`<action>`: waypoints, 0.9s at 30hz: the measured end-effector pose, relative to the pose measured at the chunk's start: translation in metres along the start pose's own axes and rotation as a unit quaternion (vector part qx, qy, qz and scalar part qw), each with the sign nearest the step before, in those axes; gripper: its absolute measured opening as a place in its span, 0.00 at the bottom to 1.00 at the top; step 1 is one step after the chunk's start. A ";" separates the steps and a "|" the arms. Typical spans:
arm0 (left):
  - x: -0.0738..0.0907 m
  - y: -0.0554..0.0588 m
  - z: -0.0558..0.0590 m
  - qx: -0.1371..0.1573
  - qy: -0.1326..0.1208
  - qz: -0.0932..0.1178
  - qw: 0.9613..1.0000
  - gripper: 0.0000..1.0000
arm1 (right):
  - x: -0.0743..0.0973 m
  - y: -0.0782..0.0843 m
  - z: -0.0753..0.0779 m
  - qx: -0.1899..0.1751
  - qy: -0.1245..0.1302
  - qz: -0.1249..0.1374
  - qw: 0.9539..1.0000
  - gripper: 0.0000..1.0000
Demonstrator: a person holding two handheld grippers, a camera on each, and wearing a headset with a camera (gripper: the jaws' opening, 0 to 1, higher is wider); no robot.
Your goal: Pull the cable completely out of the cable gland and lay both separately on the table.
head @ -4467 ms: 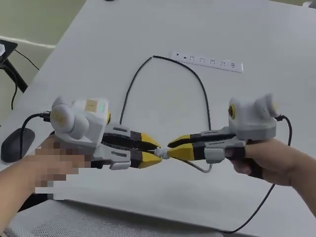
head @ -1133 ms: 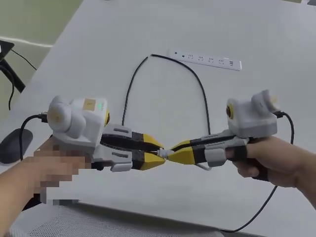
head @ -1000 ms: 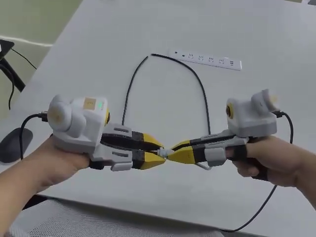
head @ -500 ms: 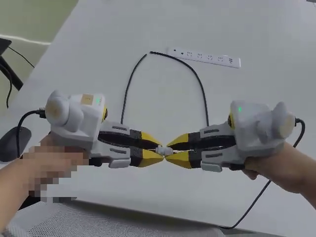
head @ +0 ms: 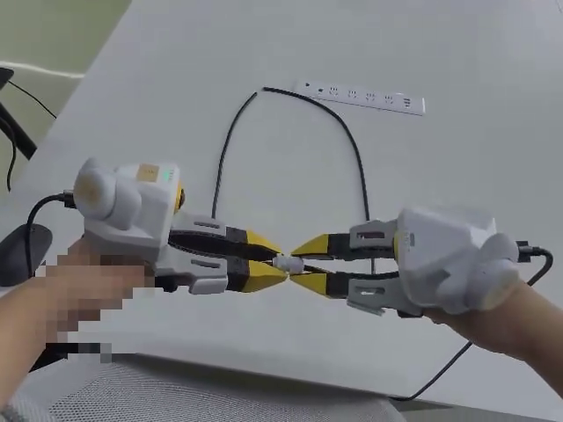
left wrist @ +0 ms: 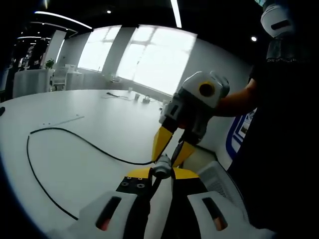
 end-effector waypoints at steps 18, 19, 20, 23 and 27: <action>0.001 -0.002 0.001 -0.026 0.001 -0.004 1.000 0.15 | 0.010 -0.004 -0.001 -0.135 0.049 -0.016 0.990 0.19; 0.003 -0.003 0.001 -0.033 -0.003 -0.001 0.999 0.15 | 0.012 -0.005 -0.002 -0.159 0.062 -0.024 0.985 0.19; 0.005 -0.005 0.001 -0.045 -0.004 0.005 0.999 0.15 | 0.013 -0.005 -0.002 -0.175 0.071 -0.031 0.981 0.19; 0.009 -0.007 -0.001 -0.065 -0.007 0.005 0.998 0.15 | 0.013 -0.013 -0.004 -0.169 0.097 -0.043 0.980 0.20; 0.012 -0.007 -0.003 -0.087 -0.003 -0.005 0.996 0.15 | 0.009 -0.020 -0.005 -0.154 0.129 -0.079 0.976 0.18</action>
Point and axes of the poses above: the centre of the closed fingertips' face, and the gripper's own axes: x roughly backward along the fingers, z roughly to its right, y roughly out of its underside, the point moved 9 cm from there along x, roughly backward along the fingers, and after that the axes turned 14 degrees about x, right-handed, at the moved point
